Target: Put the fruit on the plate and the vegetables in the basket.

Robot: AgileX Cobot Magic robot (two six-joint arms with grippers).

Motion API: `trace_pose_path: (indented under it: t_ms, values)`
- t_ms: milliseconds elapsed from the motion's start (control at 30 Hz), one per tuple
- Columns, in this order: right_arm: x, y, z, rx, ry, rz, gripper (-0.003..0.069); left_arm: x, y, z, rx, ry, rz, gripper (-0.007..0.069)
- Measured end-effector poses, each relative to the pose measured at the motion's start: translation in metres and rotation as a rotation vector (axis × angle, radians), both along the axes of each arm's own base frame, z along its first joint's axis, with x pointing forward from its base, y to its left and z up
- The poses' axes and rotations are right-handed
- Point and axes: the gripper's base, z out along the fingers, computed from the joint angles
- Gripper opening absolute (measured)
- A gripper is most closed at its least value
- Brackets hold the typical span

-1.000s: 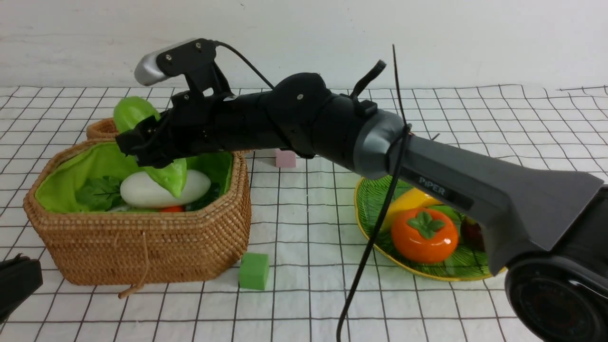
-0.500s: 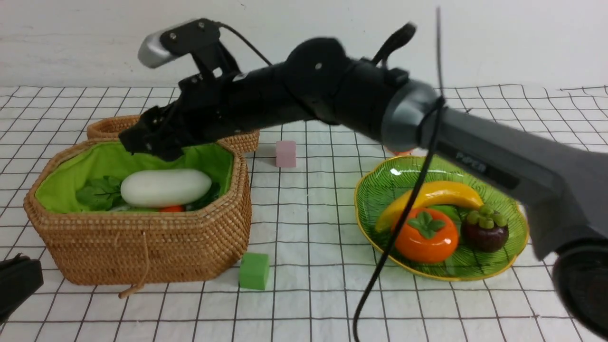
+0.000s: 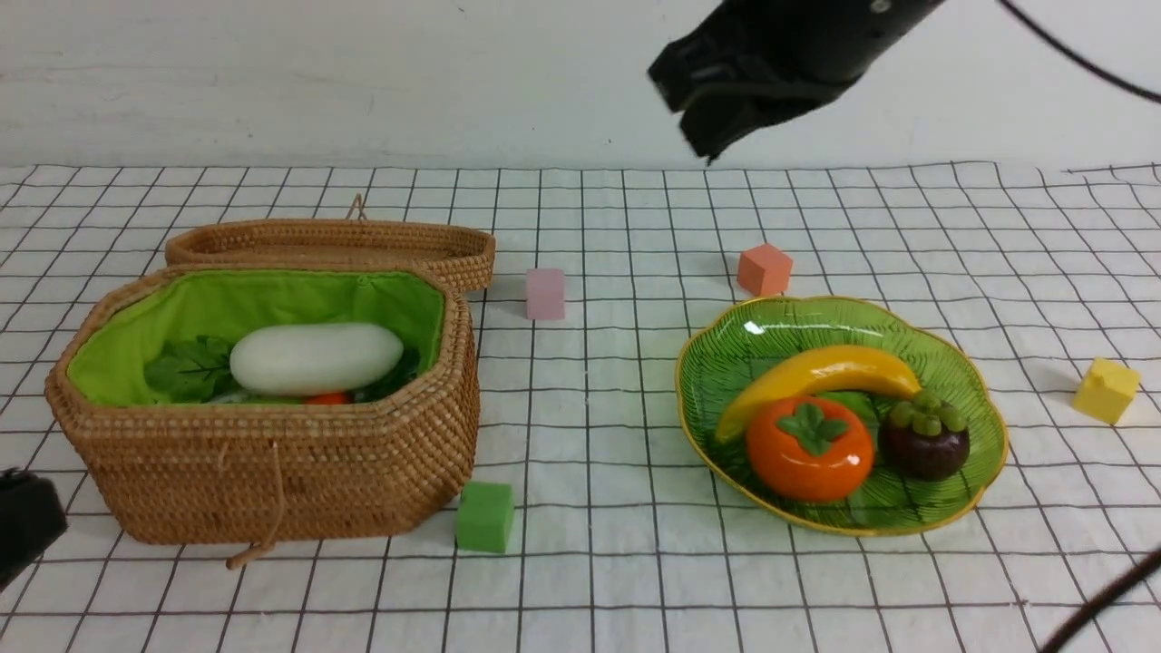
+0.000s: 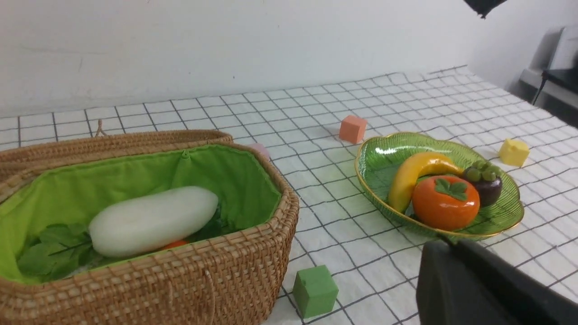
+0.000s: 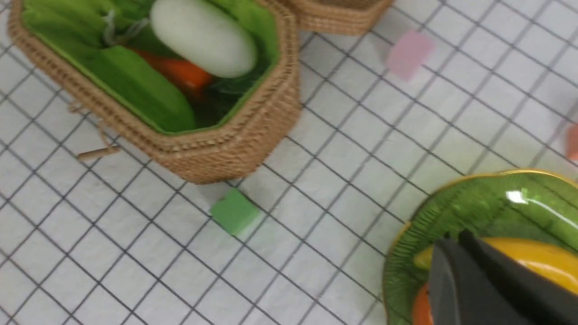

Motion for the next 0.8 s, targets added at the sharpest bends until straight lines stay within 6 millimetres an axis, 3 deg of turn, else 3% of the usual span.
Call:
trace_pose_path:
  t_ms: [100,233,267,367,433,467,500,567,800]
  values:
    - [-0.038,-0.031,0.009,-0.018,-0.003,-0.098,0.0011,-0.016,0.01,-0.011,-0.102,-0.07,-0.035,-0.0013]
    - [-0.084,-0.062,0.004,-0.004,0.036,-0.178,0.0013,-0.024,0.014,-0.022,-0.166,-0.102,-0.059,-0.0013]
    - [-0.108,-0.076,-0.011,0.003,0.095,-0.226,0.0013,-0.025,0.014,-0.029,-0.178,-0.107,-0.068,-0.0013]
    - [-0.151,-0.103,-0.039,0.045,0.16,-0.315,0.0013,-0.022,0.012,-0.039,-0.161,-0.089,-0.069,-0.0013]
    - [-0.168,-0.112,-0.052,0.067,0.172,-0.345,0.0013,-0.021,0.011,-0.042,-0.155,-0.081,-0.068,-0.0013]
    - [-0.188,-0.125,-0.068,0.113,0.175,-0.387,0.0015,-0.021,0.01,-0.044,-0.15,-0.076,-0.068,-0.0013]
    - [-0.19,-0.126,-0.066,0.128,0.163,-0.39,0.0015,-0.021,0.01,-0.044,-0.149,-0.074,-0.067,-0.0013]
    - [-0.219,-0.146,-0.096,0.196,0.139,-0.444,0.0017,-0.02,0.01,-0.045,-0.146,-0.071,-0.066,-0.0013]
    - [-0.26,-0.181,-0.127,0.343,-0.041,-0.535,0.002,-0.02,0.01,-0.045,-0.146,-0.071,-0.066,-0.0013]
